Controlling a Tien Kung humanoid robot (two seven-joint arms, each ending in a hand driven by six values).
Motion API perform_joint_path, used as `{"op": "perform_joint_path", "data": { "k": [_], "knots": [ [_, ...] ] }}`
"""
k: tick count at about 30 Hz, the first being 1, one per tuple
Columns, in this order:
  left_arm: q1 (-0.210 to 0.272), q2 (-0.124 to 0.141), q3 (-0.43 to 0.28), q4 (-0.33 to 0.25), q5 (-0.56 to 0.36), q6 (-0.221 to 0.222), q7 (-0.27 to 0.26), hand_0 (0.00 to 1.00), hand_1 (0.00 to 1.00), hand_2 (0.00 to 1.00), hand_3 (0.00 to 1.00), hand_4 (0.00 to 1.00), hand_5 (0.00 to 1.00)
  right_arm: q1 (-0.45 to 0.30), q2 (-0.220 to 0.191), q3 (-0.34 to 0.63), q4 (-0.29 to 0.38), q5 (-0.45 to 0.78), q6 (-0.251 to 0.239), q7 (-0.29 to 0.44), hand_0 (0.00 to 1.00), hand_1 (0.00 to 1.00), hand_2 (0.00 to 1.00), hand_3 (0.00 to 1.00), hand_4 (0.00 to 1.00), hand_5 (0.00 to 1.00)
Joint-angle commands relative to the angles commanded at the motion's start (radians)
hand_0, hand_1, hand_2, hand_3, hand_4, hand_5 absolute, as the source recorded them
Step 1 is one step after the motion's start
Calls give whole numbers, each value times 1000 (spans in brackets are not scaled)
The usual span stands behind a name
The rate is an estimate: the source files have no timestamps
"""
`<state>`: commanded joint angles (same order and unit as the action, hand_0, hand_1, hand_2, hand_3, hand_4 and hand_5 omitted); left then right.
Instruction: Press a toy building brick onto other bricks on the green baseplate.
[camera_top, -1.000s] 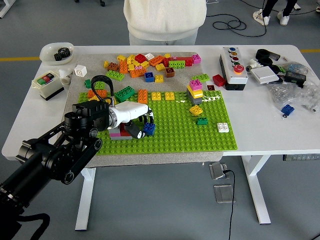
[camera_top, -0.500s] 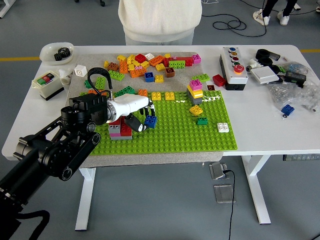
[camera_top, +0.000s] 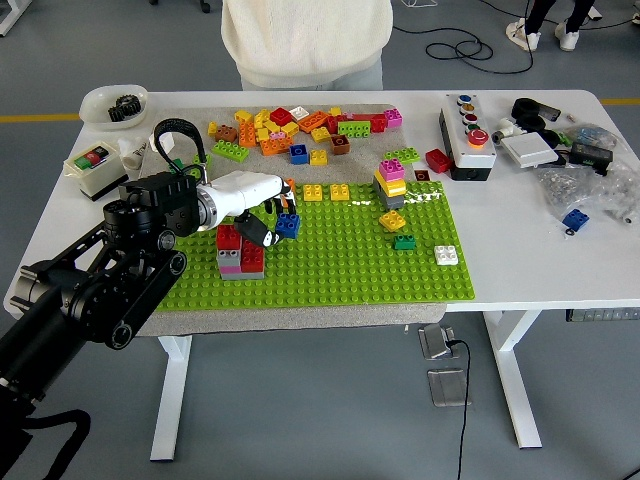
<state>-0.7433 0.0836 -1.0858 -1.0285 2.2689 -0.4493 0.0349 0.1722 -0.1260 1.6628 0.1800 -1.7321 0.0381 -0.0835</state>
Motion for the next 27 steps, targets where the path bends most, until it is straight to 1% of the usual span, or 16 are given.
{"op": "perform_joint_path", "data": {
  "k": [7,12,23,27],
  "knots": [
    [4,18,-13,-7,0,-14,1,642,623,567,547,475,85,-1,0,2,0,-1,0,0,747,644,682,607,868,521],
    [12,30,-25,-32,0,-40,5,643,622,567,546,475,86,-2,1,2,0,-1,0,1,747,644,682,608,868,521],
    [24,38,-35,-76,0,-88,12,641,621,566,546,472,88,-3,0,5,0,0,-1,1,747,643,682,608,869,520],
    [23,38,-37,-76,0,-90,14,641,621,566,546,472,88,-3,0,5,0,-1,0,1,747,643,682,608,869,520]
  ]
}}
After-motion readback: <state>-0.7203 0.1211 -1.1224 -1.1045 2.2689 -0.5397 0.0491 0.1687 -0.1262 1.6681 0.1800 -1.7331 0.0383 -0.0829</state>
